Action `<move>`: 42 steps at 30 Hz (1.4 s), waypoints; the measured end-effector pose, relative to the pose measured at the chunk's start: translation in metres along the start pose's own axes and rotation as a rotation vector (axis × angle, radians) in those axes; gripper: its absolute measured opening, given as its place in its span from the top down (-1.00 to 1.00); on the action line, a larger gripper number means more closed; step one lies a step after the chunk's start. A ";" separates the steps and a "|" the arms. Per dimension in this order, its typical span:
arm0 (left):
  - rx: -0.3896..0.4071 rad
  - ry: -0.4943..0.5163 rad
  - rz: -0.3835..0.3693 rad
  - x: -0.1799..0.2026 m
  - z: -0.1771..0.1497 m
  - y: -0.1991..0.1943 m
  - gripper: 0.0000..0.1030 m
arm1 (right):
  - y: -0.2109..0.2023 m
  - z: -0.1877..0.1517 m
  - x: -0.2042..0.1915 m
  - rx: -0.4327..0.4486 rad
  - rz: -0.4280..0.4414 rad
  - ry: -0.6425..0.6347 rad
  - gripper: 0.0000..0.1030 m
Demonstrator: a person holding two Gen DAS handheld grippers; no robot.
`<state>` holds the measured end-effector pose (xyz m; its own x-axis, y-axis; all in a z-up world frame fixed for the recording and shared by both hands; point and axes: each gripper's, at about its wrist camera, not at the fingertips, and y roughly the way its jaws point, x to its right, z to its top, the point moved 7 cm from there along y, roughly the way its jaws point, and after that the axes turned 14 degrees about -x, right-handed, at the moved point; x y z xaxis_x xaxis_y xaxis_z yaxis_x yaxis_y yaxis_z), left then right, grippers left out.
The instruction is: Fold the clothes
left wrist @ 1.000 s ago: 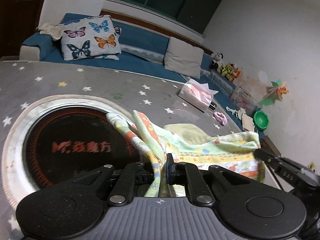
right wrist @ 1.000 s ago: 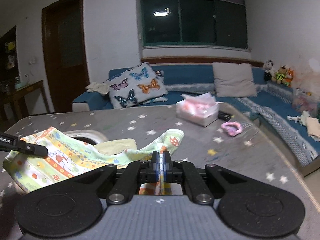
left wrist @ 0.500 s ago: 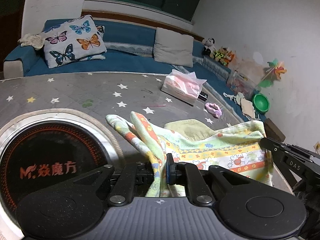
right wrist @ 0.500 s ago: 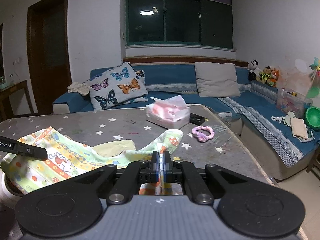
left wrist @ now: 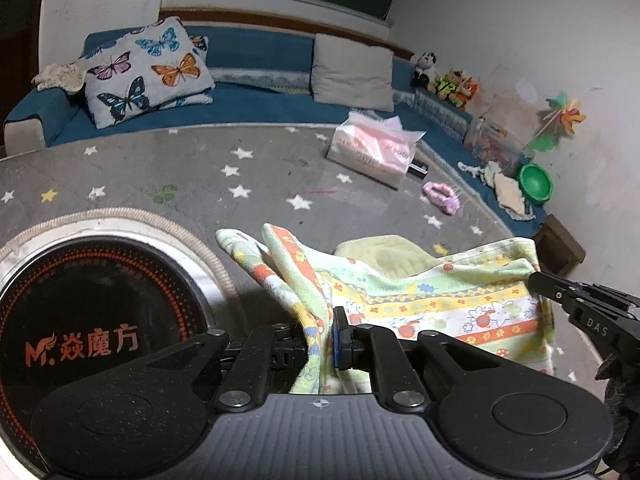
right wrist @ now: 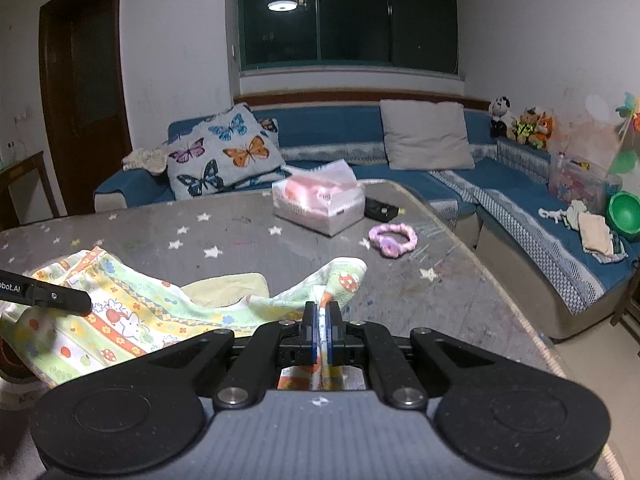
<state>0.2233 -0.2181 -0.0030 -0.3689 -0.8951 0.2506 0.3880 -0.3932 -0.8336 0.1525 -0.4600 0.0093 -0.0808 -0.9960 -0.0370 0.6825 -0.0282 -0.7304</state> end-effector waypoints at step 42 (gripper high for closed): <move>0.007 0.086 0.155 -0.011 -0.016 0.025 -1.00 | 0.031 -0.047 -0.055 -0.088 0.176 -0.055 -1.00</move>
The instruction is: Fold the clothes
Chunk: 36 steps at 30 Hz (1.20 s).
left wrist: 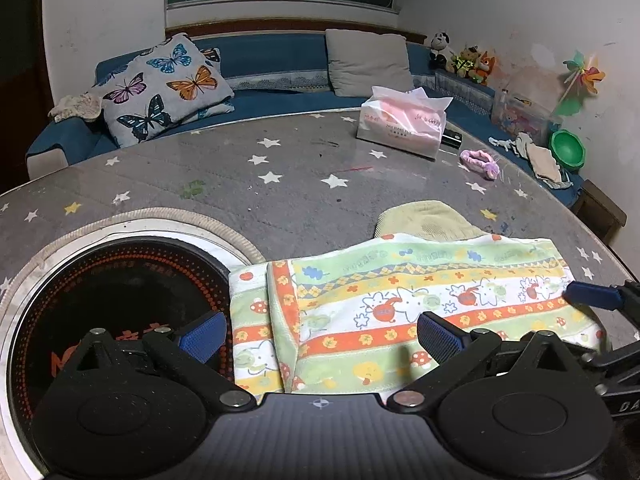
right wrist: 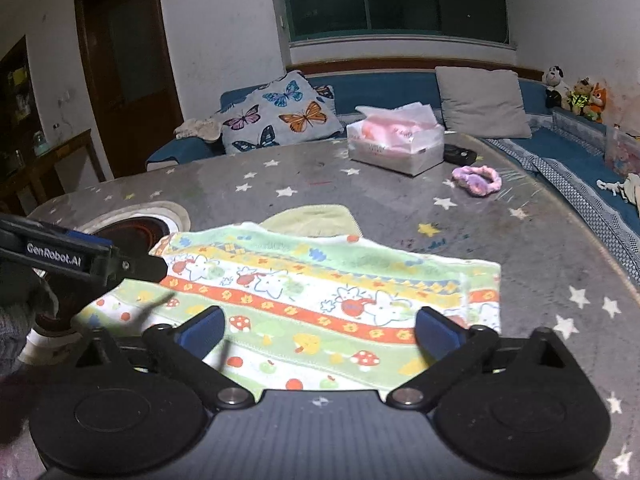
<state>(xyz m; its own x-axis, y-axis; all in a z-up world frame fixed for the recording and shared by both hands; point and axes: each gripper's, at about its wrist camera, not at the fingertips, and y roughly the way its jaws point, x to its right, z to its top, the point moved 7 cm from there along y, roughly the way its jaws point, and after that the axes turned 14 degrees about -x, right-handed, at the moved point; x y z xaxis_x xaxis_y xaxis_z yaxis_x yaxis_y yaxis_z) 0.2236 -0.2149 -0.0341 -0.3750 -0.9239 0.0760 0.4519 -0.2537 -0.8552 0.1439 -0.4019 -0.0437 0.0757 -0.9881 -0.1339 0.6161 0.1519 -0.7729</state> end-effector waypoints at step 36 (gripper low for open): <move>-0.029 0.021 0.049 -0.002 0.027 0.035 -1.00 | 0.017 0.012 0.002 -0.036 -0.003 0.009 -1.00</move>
<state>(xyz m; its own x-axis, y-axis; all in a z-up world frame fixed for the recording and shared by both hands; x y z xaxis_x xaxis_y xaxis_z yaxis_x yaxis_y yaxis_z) 0.2616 -0.2300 -0.0502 -0.3698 -0.9288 0.0231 0.4465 -0.1994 -0.8723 0.1641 -0.4015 -0.0493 0.0669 -0.9883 -0.1369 0.5875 0.1499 -0.7952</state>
